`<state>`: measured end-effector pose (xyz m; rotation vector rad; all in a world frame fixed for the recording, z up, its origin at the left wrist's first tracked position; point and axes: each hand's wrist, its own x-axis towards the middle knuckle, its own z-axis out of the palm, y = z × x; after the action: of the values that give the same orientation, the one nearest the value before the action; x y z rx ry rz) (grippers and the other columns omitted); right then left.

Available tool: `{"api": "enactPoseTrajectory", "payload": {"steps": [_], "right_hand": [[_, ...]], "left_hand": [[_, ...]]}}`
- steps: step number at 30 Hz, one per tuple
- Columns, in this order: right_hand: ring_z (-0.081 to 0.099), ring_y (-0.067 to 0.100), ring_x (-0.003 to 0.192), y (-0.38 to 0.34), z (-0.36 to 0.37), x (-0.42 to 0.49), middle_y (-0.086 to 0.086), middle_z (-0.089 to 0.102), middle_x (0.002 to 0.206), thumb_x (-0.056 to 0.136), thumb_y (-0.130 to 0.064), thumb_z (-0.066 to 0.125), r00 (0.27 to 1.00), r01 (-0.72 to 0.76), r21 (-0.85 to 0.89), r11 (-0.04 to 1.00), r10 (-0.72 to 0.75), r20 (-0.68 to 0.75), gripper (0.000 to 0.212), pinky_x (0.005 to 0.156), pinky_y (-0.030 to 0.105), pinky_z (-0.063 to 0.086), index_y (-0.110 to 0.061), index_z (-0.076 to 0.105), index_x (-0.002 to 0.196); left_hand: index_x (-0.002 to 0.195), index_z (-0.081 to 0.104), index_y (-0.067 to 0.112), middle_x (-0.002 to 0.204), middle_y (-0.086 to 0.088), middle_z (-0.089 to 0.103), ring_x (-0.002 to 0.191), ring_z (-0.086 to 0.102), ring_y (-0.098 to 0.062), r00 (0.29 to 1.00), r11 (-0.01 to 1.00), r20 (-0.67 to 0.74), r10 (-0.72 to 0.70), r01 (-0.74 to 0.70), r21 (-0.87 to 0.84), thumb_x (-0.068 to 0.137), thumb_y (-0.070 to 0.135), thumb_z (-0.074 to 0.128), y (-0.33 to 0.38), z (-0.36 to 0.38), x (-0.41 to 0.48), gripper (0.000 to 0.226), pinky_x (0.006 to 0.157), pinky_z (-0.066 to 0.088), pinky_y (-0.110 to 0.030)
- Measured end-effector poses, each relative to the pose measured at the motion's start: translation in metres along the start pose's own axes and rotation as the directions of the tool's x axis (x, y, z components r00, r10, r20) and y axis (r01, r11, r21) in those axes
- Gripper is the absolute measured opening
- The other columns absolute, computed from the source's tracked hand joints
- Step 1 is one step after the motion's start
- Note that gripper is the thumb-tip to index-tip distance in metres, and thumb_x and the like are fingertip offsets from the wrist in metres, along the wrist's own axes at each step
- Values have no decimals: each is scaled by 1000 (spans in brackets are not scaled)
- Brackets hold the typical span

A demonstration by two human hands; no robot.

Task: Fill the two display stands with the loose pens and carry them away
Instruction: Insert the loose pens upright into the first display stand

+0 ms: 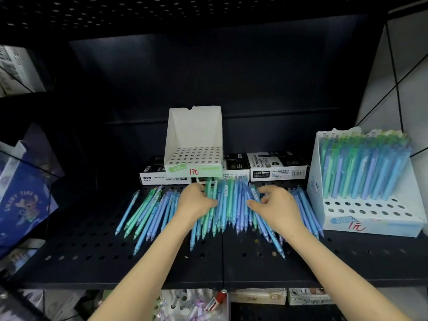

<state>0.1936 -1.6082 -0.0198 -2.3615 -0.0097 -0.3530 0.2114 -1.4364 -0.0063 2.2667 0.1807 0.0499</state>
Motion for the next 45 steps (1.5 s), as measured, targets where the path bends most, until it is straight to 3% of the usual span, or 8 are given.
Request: {"api": "enactPoseTrajectory", "payload": {"steps": [3, 10, 18, 22, 25, 34, 38, 45], "right_hand": [[65, 27, 86, -1, -2, -1, 12, 68, 84, 86, -34, 64, 1000, -10, 12, 1000, 10, 19, 45, 73, 34, 51, -12, 55, 124], [60, 17, 76, -3, -3, -1, 8, 67, 83, 84, -39, 65, 999, -37, 19, 999, 36, 37, 51, 71, 30, 49, -11, 54, 126], [62, 37, 88, 3, -7, 5, 23, 67, 97, 82, -21, 70, 989, -145, 312, 939, 144, 25, 41, 84, 44, 51, 12, 61, 106], [55, 7, 66, 8, -17, 10, -4, 62, 71, 84, -24, 68, 983, -145, 483, 864, 179, -25, 24, 72, 28, 47, -2, 69, 95], [48, 5, 50, 8, -41, 4, -2, 62, 67, 86, -27, 64, 984, -62, 542, 838, 141, -105, 23, 56, 23, 40, -7, 68, 96], [57, 6, 55, 33, -127, -19, 4, 66, 84, 97, -16, 45, 857, 189, 347, 919, 19, -515, 14, 56, 20, 53, -18, 56, 88], [62, 19, 65, 49, -132, -17, 8, 67, 92, 96, -10, 41, 869, 131, 286, 949, 28, -493, 27, 63, 35, 54, -4, 43, 123], [62, 34, 70, 53, -118, -13, 9, 67, 84, 94, -12, 42, 922, 116, 91, 989, -73, -380, 3, 64, 53, 52, -13, 43, 97]], "left_hand": [[110, 56, 1, 87, -5, 54, 69, 50, -12, 998, 998, 37, -44, 42, 56, 81, 9, 68, 2, -5, 4, 32, 67, 42, -23], [128, 51, -1, 131, -11, 54, 118, 52, -24, 998, 991, 49, -46, 39, 132, 80, 21, 72, 6, -13, 2, 57, 96, 40, -28], [104, 62, 2, 102, -5, 62, 98, 57, -18, 998, 996, -13, -60, 59, -69, 84, 10, 66, -3, -17, -2, 22, 80, 43, -24], [110, 61, 3, 85, -6, 68, 74, 55, -13, 1000, 998, 22, -16, 18, -58, 88, 12, 61, -7, -25, -5, 25, 53, 42, -14], [110, 60, 2, 84, -7, 66, 83, 58, -16, 998, 995, 56, -12, 18, -96, 87, 9, 61, -7, -29, -8, 24, 80, 48, -27], [99, 61, 13, 85, -5, 67, 74, 61, -13, 964, 910, 152, 216, -142, -389, 87, 3, 58, 35, -10, -31, 16, 87, 47, -30], [105, 61, 16, 81, 1, 67, 69, 61, -5, 933, 854, 127, 337, -246, -459, 89, 7, 58, 59, 20, -32, 18, 85, 47, -24], [94, 59, 30, 83, 6, 67, 71, 61, -3, 898, 774, 91, 430, -315, -549, 91, 9, 56, 83, 56, -28, 22, 72, 46, -15]]}}
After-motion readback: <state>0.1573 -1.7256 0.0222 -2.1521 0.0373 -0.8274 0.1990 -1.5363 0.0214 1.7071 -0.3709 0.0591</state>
